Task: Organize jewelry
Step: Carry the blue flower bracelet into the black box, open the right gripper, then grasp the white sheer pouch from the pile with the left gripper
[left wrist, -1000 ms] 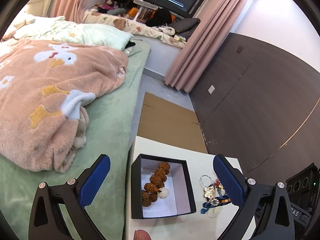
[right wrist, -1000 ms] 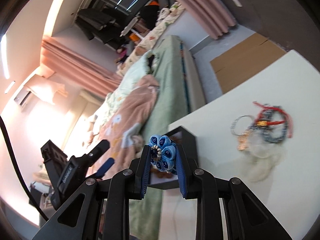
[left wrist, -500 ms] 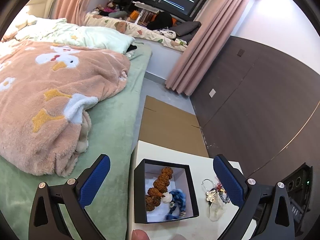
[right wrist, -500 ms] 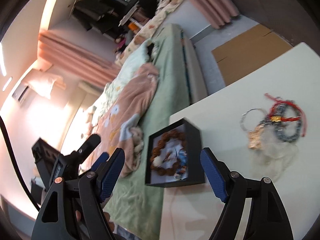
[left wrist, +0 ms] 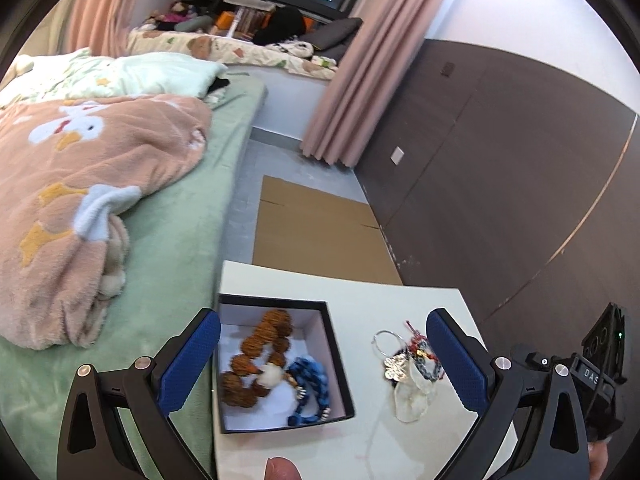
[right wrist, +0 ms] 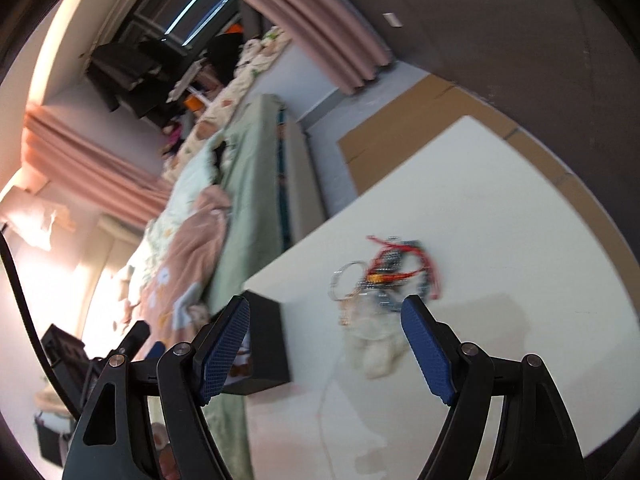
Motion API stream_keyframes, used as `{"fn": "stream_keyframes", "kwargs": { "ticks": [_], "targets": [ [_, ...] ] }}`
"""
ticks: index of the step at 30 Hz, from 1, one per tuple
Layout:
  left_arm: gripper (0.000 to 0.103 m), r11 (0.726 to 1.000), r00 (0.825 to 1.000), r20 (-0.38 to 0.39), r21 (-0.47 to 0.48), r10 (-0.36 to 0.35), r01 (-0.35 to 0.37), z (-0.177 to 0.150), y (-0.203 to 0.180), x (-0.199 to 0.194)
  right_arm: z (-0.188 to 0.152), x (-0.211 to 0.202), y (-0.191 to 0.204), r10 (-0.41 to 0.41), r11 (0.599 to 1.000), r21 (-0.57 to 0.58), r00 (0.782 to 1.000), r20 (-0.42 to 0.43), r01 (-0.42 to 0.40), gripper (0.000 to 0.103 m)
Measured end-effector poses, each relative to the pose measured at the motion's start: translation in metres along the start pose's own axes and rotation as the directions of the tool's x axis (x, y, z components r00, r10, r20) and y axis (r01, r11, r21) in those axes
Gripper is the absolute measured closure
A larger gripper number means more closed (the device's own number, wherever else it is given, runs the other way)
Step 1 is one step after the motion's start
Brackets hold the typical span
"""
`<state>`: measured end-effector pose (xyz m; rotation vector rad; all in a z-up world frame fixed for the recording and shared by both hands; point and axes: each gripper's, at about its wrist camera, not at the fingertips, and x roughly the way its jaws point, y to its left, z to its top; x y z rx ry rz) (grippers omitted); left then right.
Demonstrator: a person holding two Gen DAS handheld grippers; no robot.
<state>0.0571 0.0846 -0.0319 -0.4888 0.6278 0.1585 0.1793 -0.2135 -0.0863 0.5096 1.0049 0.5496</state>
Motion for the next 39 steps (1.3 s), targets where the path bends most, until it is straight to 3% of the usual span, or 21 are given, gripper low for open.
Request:
{"fn": "stream_keyframes", "kwargs": {
  "ticks": [6, 11, 13, 19, 25, 30, 37, 38, 39],
  "targets": [
    [0.001, 0.998, 0.999, -0.042, 0.067, 0.004, -0.001, -0.008, -0.029, 0.015, 0.005, -0.006, -0.019, -0.073, 0.997, 0.022, 0.997, -0.028, 0.074, 0.024],
    [0.001, 0.992, 0.995, -0.091, 0.117, -0.034, 0.044, -0.018, -0.053, 0.031, 0.010, -0.007, -0.037, -0.146, 0.986, 0.068, 0.988, -0.050, 0.149, 0.024],
    [0.005, 0.985, 0.993, -0.116, 0.162, -0.037, 0.056, -0.023, -0.065, 0.040, 0.011, -0.003, -0.049, -0.178, 0.977, 0.102, 0.981, -0.079, 0.186, 0.024],
    [0.020, 0.961, 0.981, -0.186, 0.259, -0.052, 0.100, -0.042, -0.095, 0.063, 0.017, -0.003, -0.059, -0.143, 0.978, 0.136, 0.983, -0.112, 0.158, 0.024],
    [0.039, 0.946, 0.964, -0.261, 0.294, -0.056, 0.135, -0.060, -0.111, 0.089, 0.023, -0.002, -0.070, -0.150, 0.970, 0.174, 0.980, -0.134, 0.172, 0.025],
    [0.043, 0.940, 0.948, -0.313, 0.304, -0.058, 0.158, -0.068, -0.120, 0.109, 0.030, -0.003, -0.075, -0.108, 0.971, 0.198, 0.983, -0.148, 0.137, 0.025],
    [0.045, 0.939, 0.921, -0.390, 0.318, 0.001, 0.134, -0.082, -0.123, 0.141, 0.040, 0.001, -0.073, -0.122, 0.971, 0.184, 0.981, -0.150, 0.149, 0.025],
    [0.048, 0.939, 0.917, -0.400, 0.319, 0.009, 0.130, -0.084, -0.123, 0.145, 0.040, 0.003, -0.073, -0.122, 0.972, 0.183, 0.980, -0.157, 0.150, 0.025],
    [0.058, 0.939, 0.915, -0.404, 0.320, 0.012, 0.129, -0.086, -0.124, 0.148, 0.040, 0.004, -0.073, -0.122, 0.972, 0.181, 0.979, -0.160, 0.151, 0.025]
  ]
}}
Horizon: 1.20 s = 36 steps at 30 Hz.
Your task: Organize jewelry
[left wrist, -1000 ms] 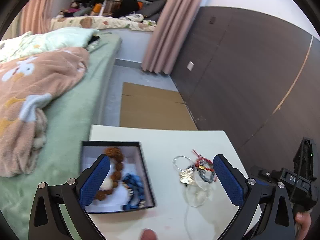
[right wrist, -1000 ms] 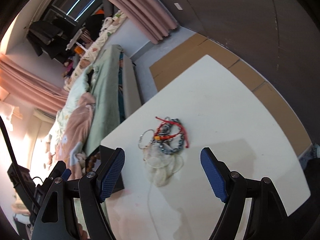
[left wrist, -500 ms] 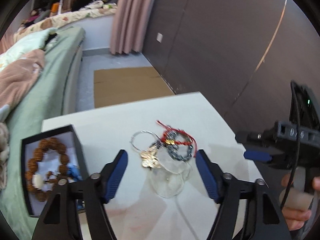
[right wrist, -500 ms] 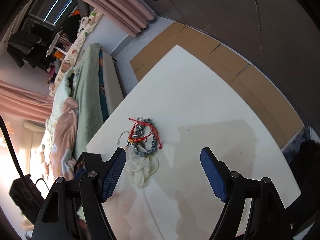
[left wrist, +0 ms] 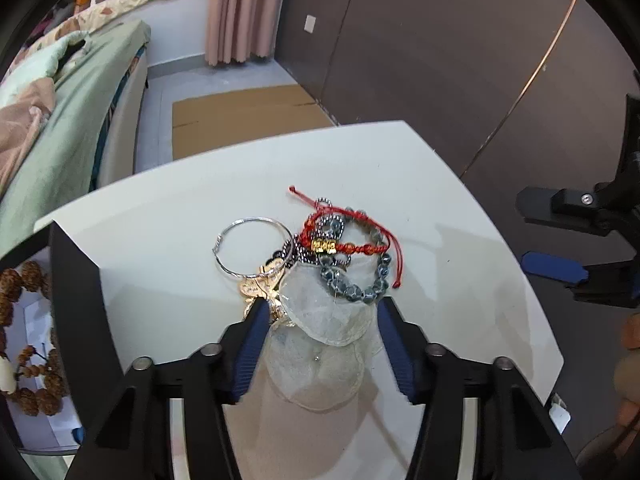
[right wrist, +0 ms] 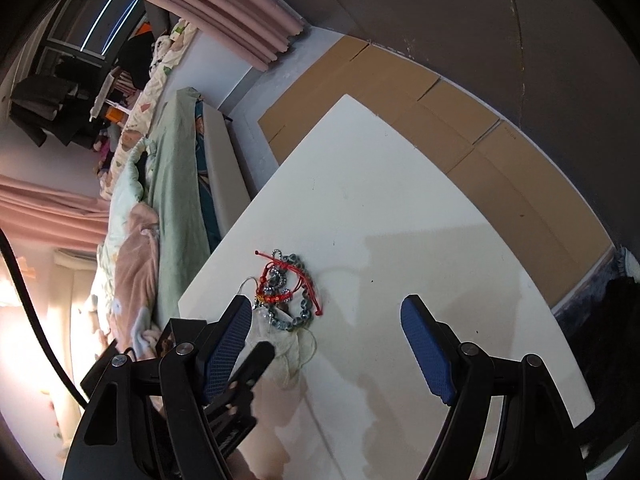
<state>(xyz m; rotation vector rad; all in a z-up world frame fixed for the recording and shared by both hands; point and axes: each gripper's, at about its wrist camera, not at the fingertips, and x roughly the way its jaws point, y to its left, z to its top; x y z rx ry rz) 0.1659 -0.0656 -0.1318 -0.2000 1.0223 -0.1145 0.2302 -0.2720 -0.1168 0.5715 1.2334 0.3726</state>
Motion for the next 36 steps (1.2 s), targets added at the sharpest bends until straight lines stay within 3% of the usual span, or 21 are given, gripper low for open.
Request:
{"fn": "stream_keyframes", "kwargs": {
  "ticks": [1, 2, 4, 6, 13, 22, 30, 36],
  "targets": [
    [0.069, 1.000, 1.000, -0.005, 0.002, 0.001, -0.001, 0.000, -0.001, 0.002, 0.000, 0.001, 0.001, -0.002, 1.000, -0.004, 1.000, -0.004, 0.002, 0.025],
    [0.073, 1.000, 1.000, -0.006, 0.007, 0.010, -0.010, -0.001, -0.002, 0.004, 0.000, 0.001, 0.001, -0.003, 1.000, -0.009, 1.000, -0.006, 0.003, 0.025],
    [0.096, 0.998, 0.999, 0.009, 0.038, 0.043, -0.044, -0.002, -0.006, 0.004, 0.000, 0.001, 0.003, -0.007, 1.000, -0.021, 1.000, -0.008, 0.007, 0.025],
    [0.101, 0.999, 0.999, 0.023, 0.046, 0.029, -0.030, -0.004, -0.007, 0.001, -0.002, 0.001, 0.003, -0.011, 1.000, -0.028, 1.000, -0.007, 0.011, 0.025],
    [0.103, 0.999, 0.988, 0.152, 0.046, -0.023, 0.016, 0.000, -0.008, -0.040, -0.003, 0.005, 0.004, -0.025, 0.999, -0.037, 1.000, -0.009, 0.025, 0.025],
    [0.103, 0.999, 0.971, 0.235, -0.006, -0.047, 0.050, 0.009, 0.019, -0.076, -0.003, 0.018, 0.019, -0.023, 0.996, -0.084, 1.000, 0.007, 0.024, 0.025],
    [0.103, 0.994, 0.961, 0.269, -0.071, -0.059, 0.080, 0.015, 0.053, -0.092, -0.002, 0.050, 0.042, -0.077, 0.980, -0.185, 0.997, -0.012, 0.074, 0.047],
    [0.103, 0.989, 0.956, 0.285, -0.108, -0.069, 0.103, 0.012, 0.068, -0.102, 0.002, 0.069, 0.046, -0.111, 0.974, -0.203, 0.994, -0.020, 0.105, 0.050]
  ]
}}
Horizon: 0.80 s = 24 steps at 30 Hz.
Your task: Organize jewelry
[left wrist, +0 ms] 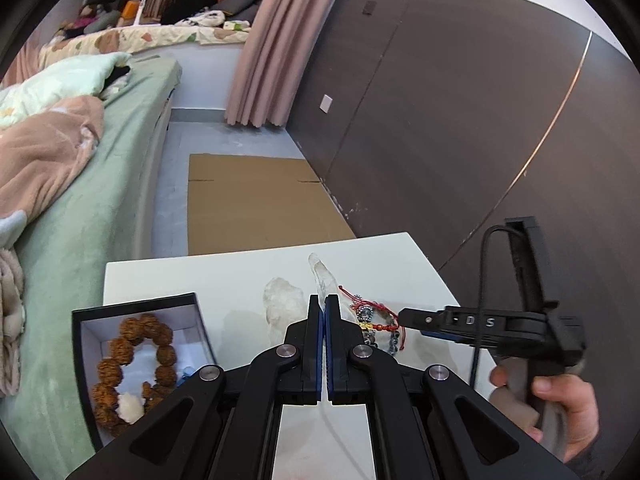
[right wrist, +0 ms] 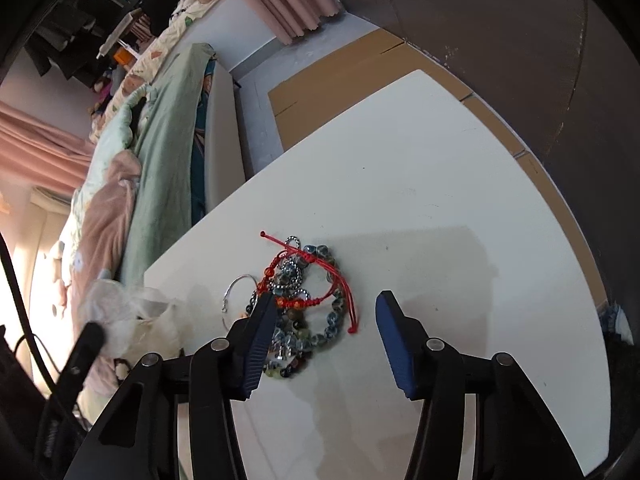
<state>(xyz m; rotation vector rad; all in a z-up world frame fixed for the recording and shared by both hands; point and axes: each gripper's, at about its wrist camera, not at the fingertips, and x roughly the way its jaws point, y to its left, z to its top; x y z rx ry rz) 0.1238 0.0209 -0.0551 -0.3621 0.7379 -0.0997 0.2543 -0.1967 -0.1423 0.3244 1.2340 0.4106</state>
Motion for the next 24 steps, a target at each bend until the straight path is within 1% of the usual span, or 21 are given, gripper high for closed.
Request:
{"fn": "stream_keyframes", "kwargs": {
  "ticks": [4, 6, 7, 9, 11, 14, 16, 19, 24],
  "targets": [
    [0.103, 1.000, 1.000, 0.007, -0.007, 0.002, -0.002, 0.000, 0.005, -0.007, 0.000, 0.006, 0.000, -0.014, 1.000, 0.015, 1.000, 0.002, 0.014, 0.051],
    [0.103, 1.000, 1.000, 0.011, -0.008, 0.005, -0.004, 0.000, 0.007, -0.009, 0.000, 0.009, 0.000, -0.020, 0.999, 0.030, 1.000, 0.001, 0.020, 0.059],
    [0.103, 1.000, 1.000, 0.014, -0.008, 0.007, -0.007, 0.000, 0.008, -0.011, 0.001, 0.008, -0.002, -0.012, 0.999, 0.050, 1.000, 0.003, 0.012, 0.059],
    [0.103, 1.000, 1.000, 0.017, -0.011, 0.008, -0.008, 0.000, 0.010, -0.014, 0.001, 0.006, -0.004, 0.025, 0.996, 0.090, 1.000, 0.005, -0.025, 0.060],
    [0.103, 1.000, 1.000, 0.020, -0.015, 0.011, -0.011, 0.000, 0.011, -0.016, -0.001, 0.002, -0.006, 0.102, 0.986, 0.134, 0.995, 0.003, -0.102, 0.060],
    [0.103, 1.000, 1.000, 0.022, -0.019, 0.015, -0.015, 0.001, 0.014, -0.017, -0.008, 0.001, -0.008, 0.185, 0.965, 0.189, 0.983, -0.007, -0.180, 0.060],
    [0.103, 1.000, 1.000, 0.023, -0.024, 0.017, -0.016, 0.002, 0.015, -0.018, -0.012, 0.006, -0.009, 0.216, 0.954, 0.217, 0.976, -0.020, -0.206, 0.060],
    [0.103, 0.999, 0.999, 0.031, -0.028, 0.018, -0.017, 0.004, 0.018, -0.019, -0.015, 0.017, -0.009, 0.236, 0.943, 0.247, 0.971, -0.032, -0.221, 0.060],
    [0.103, 0.999, 0.999, 0.042, -0.039, 0.017, -0.015, 0.006, 0.021, -0.020, -0.014, 0.031, -0.017, 0.248, 0.914, 0.332, 0.969, 0.000, -0.234, 0.060]
  ]
}}
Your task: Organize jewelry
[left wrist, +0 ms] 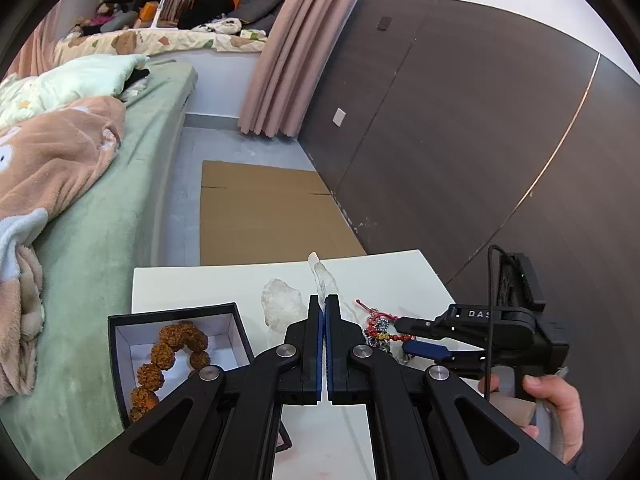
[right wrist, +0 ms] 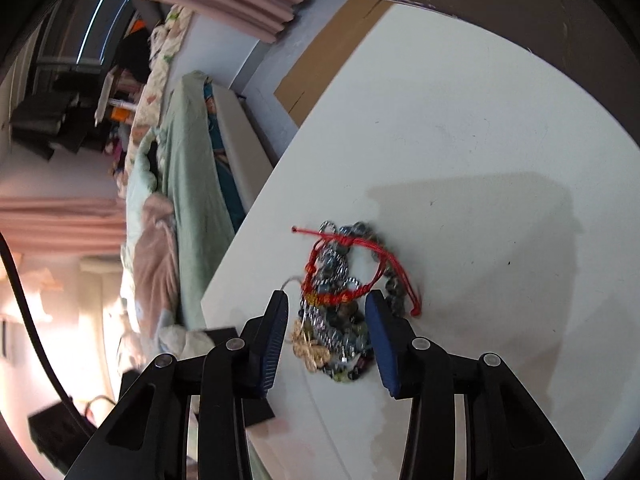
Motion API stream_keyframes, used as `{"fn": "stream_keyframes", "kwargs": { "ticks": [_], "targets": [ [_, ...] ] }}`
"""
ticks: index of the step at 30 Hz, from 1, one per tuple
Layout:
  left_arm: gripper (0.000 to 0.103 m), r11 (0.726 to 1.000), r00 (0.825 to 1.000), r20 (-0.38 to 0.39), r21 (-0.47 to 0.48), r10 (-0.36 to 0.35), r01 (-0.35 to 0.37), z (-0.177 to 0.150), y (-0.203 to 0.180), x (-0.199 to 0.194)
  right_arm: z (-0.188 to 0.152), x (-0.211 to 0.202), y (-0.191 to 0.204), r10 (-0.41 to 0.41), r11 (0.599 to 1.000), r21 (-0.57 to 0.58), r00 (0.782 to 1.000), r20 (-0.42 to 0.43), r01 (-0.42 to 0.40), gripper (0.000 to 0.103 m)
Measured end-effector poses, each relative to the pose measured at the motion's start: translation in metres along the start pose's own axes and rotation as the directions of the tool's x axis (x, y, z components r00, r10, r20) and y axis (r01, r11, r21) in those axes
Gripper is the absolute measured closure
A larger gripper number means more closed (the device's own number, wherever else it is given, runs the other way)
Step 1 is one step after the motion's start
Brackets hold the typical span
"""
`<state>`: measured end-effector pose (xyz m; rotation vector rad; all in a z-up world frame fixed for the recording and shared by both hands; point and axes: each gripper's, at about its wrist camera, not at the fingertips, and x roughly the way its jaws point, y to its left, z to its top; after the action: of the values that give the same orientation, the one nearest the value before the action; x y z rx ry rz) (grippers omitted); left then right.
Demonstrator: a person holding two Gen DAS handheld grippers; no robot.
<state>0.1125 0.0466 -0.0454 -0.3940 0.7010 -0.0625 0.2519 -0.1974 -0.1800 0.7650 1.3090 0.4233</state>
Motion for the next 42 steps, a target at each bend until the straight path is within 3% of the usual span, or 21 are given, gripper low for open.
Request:
{"fn": "stream_keyframes", "kwargs": {
  "ticks": [4, 6, 8, 11, 18, 26, 28, 32, 36, 38, 39, 40, 42],
  "targets": [
    [0.103, 1.000, 1.000, 0.005, -0.008, 0.002, -0.002, 0.001, 0.004, -0.003, 0.003, 0.005, -0.002, -0.001, 1.000, 0.028, 1.000, 0.018, 0.000, 0.063],
    [0.103, 1.000, 1.000, 0.009, -0.012, 0.003, -0.003, 0.001, 0.006, -0.005, 0.002, 0.008, -0.003, -0.018, 0.999, 0.033, 1.000, 0.025, 0.017, 0.085],
    [0.103, 1.000, 1.000, 0.015, -0.017, 0.006, -0.006, 0.001, 0.007, -0.009, 0.002, 0.008, -0.007, -0.012, 0.999, 0.048, 0.999, 0.034, 0.011, 0.094],
    [0.103, 1.000, 0.999, 0.029, -0.025, 0.017, -0.016, 0.001, 0.011, -0.017, -0.002, -0.001, -0.005, -0.012, 0.999, 0.041, 0.998, 0.069, 0.009, 0.094],
    [0.103, 0.997, 0.997, 0.054, -0.058, 0.047, -0.044, 0.000, 0.027, -0.038, -0.016, -0.023, 0.030, 0.110, 0.991, -0.091, 0.988, 0.113, -0.100, 0.094],
    [0.103, 0.991, 0.995, 0.040, -0.104, 0.092, -0.087, -0.010, 0.043, -0.054, -0.045, -0.029, 0.064, 0.205, 0.954, -0.241, 0.974, 0.099, -0.176, 0.094],
    [0.103, 0.988, 0.994, 0.023, -0.110, 0.108, -0.104, -0.012, 0.045, -0.054, -0.053, -0.029, 0.069, 0.219, 0.945, -0.267, 0.972, 0.083, -0.190, 0.094],
    [0.102, 0.978, 0.986, -0.125, -0.165, 0.110, -0.130, -0.021, 0.061, -0.033, -0.069, -0.031, 0.082, 0.255, 0.919, -0.327, 0.965, 0.062, -0.222, 0.094],
    [0.099, 0.969, 0.988, -0.112, -0.212, 0.105, -0.127, -0.026, 0.071, -0.040, -0.085, -0.032, 0.091, 0.287, 0.892, -0.376, 0.957, 0.036, -0.253, 0.094],
    [0.084, 0.971, 0.991, -0.084, -0.204, 0.107, -0.123, -0.025, 0.070, -0.047, -0.092, -0.030, 0.097, 0.296, 0.879, -0.398, 0.955, 0.023, -0.263, 0.094],
    [0.050, 0.971, 0.991, -0.076, -0.204, 0.113, -0.126, -0.024, 0.070, -0.050, -0.096, -0.029, 0.100, 0.299, 0.872, -0.409, 0.954, 0.015, -0.267, 0.094],
    [0.005, 0.969, 0.991, -0.071, -0.209, 0.116, -0.129, -0.024, 0.072, -0.052, -0.099, -0.027, 0.101, 0.301, 0.868, -0.416, 0.954, 0.010, -0.270, 0.094],
    [0.001, 0.964, 0.992, -0.030, -0.237, 0.119, -0.123, -0.025, 0.076, -0.060, -0.103, -0.025, 0.104, 0.304, 0.861, -0.428, 0.953, -0.002, -0.275, 0.094]
  ]
}}
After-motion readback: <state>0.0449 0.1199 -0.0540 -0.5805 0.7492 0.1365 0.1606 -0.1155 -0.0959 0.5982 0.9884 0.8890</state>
